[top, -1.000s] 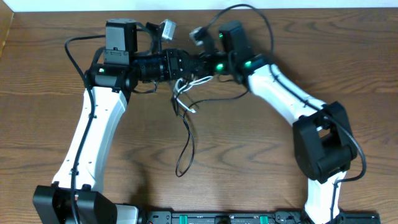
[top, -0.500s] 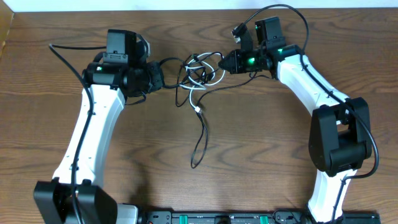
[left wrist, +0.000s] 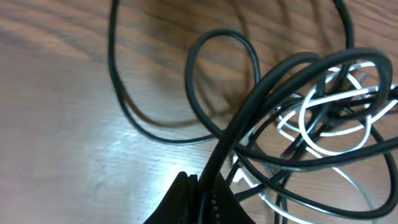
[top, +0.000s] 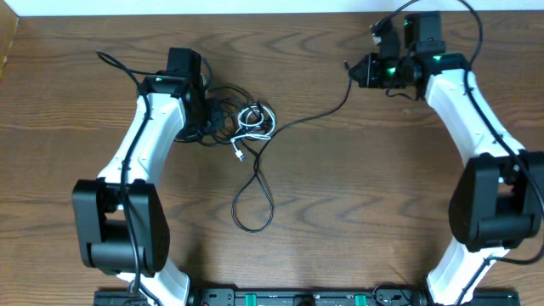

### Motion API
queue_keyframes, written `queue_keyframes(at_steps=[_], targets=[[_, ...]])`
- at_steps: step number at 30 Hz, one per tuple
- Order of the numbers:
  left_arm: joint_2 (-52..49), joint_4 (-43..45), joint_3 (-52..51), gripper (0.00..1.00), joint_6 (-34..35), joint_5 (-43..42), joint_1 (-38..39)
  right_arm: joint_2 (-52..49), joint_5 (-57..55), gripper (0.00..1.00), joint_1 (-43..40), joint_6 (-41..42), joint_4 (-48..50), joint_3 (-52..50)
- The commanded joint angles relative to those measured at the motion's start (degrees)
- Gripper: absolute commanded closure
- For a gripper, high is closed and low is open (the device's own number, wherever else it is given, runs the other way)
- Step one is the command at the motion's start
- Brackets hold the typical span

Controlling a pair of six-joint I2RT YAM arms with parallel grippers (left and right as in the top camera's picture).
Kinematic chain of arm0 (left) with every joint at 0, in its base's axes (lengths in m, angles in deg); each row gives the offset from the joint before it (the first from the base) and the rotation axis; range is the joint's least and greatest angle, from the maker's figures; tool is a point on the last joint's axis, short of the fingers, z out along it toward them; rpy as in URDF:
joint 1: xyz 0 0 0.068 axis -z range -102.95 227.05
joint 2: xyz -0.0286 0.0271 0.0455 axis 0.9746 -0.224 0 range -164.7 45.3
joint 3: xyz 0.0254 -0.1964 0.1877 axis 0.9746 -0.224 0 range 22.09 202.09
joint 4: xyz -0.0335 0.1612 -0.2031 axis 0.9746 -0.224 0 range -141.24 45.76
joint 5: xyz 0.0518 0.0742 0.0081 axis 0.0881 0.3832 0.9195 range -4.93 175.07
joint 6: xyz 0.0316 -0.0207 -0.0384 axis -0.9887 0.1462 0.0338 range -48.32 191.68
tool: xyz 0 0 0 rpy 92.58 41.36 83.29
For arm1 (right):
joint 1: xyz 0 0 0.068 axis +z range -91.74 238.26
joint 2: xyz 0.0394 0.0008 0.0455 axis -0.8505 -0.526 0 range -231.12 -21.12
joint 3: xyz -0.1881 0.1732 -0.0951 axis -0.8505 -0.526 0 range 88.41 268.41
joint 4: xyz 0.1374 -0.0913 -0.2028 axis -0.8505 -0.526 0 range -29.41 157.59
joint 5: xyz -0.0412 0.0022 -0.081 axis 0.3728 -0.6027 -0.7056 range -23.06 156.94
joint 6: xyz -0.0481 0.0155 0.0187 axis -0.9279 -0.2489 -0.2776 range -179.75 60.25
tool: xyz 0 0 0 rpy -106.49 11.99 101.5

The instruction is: Untangle cables

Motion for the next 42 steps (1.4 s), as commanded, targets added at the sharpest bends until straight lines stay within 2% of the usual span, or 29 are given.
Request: queue_keyframes(at_steps=[1, 2, 4, 5, 7, 9, 14, 22, 26, 31, 42], targets=[[0.4, 1.9, 0.0, 0.92, -7.5, -11.2, -0.2, 0.9, 3.6, 0.99, 1.2, -4.3, -1.0, 0.7], [0.5, 2.7, 0.0, 0.92, -7.8, -13.7, -0.2, 0.9, 3.8, 0.95, 1.9, -4.4, -1.2, 0.7], [0.5, 4.5, 0.0, 0.92, -7.8, -19.3, -0.2, 0.9, 3.8, 0.71, 3.7, -4.8, -1.4, 0.7], [0.5, 5.0, 0.0, 0.92, -7.8, -21.1, -0.2, 0.9, 3.8, 0.65, 4.5, -4.9, -1.4, 0.7], [0.5, 6.3, 0.0, 0.92, -7.6, -26.0, -0.2, 0.7, 3.7, 0.56, 6.6, -5.9, -1.4, 0.7], [0.5, 7.5, 0.0, 0.92, -5.6, -29.3, -0.2, 0.3, 3.7, 0.53, 8.9, -6.6, -1.5, 0.7], [0.5, 8.5, 0.0, 0.92, 0.3, -29.7, -0.2, -0.3, 5.3, 0.50, 13.3, -14.6, -2.8, 0.7], [0.5, 8.5, 0.0, 0.92, 0.5, -29.7, -0.2, -1.7, 6.7, 0.37, 17.8, -32.3, -8.4, 0.7], [0.5, 8.5, 0.0, 0.93, 0.5, -29.7, -0.2, -3.4, 5.8, 0.36, 19.6, -38.7, -10.2, 0.7], [0.5, 8.5, 0.0, 0.92, 0.5, -29.7, -0.2, -6.6, -0.2, 0.37, 20.4, -39.5, -8.4, 0.7], [0.5, 8.5, 0.0, 0.92, 0.5, -29.6, -0.2, -9.6, -2.4, 0.41, 20.2, -37.9, -3.0, 0.7]])
